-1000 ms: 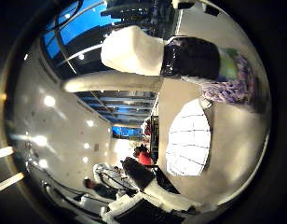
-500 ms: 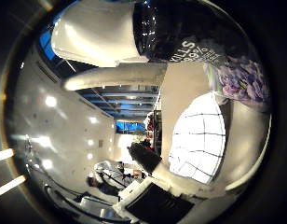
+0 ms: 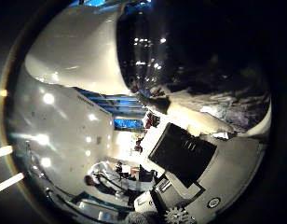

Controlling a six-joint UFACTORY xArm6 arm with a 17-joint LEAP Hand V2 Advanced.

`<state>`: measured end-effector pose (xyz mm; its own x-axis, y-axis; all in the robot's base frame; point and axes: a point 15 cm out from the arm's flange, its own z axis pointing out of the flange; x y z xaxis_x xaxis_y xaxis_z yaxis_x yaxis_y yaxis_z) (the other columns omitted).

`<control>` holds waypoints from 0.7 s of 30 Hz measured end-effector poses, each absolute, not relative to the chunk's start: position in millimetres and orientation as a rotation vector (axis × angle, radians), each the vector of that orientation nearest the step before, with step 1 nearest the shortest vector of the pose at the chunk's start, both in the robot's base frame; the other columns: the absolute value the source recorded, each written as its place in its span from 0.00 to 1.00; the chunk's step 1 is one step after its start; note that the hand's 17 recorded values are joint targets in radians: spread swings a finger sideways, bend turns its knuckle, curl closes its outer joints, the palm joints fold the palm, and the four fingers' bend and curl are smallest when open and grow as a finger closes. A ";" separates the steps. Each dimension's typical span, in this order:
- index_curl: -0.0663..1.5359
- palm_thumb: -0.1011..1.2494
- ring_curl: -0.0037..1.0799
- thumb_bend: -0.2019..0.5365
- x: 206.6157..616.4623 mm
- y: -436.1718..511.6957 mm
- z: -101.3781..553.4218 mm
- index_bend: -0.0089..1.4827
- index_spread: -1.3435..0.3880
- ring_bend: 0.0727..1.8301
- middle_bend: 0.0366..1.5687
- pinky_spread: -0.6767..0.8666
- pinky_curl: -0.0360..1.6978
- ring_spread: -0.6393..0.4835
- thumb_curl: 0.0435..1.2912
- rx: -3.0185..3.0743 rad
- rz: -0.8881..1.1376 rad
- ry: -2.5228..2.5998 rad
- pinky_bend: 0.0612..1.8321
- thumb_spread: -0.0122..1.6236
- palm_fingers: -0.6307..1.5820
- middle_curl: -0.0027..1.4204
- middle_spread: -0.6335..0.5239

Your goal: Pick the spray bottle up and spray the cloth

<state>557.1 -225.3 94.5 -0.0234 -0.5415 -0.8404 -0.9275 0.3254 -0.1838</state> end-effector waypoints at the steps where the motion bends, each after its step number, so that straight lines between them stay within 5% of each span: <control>1: 0.39 0.56 0.55 0.26 558.0 -223.9 94.3 0.28 0.47 0.61 0.48 0.18 0.29 0.29 0.22 -1.338 0.537 1.689 0.54 0.58 0.73 0.55 0.24; 5: 0.53 0.69 0.65 0.28 561.6 -229.9 97.1 0.45 0.43 0.68 0.55 0.21 0.38 0.28 0.24 -1.338 0.504 1.701 0.68 0.58 0.71 0.68 0.18; 10: 0.67 0.81 0.74 0.27 562.7 -260.0 122.2 0.63 0.46 0.72 0.68 0.26 0.47 0.30 0.27 -1.297 0.408 1.706 0.73 0.59 0.72 0.78 0.20; 21: 0.73 0.93 0.82 0.26 543.6 -298.4 201.8 0.71 0.53 0.74 0.78 0.32 0.60 0.31 0.37 -1.325 0.262 1.679 0.73 0.61 0.71 0.79 0.28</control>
<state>543.6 -298.4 201.8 0.0350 -0.6420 -0.7659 -0.8446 0.3907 -0.3661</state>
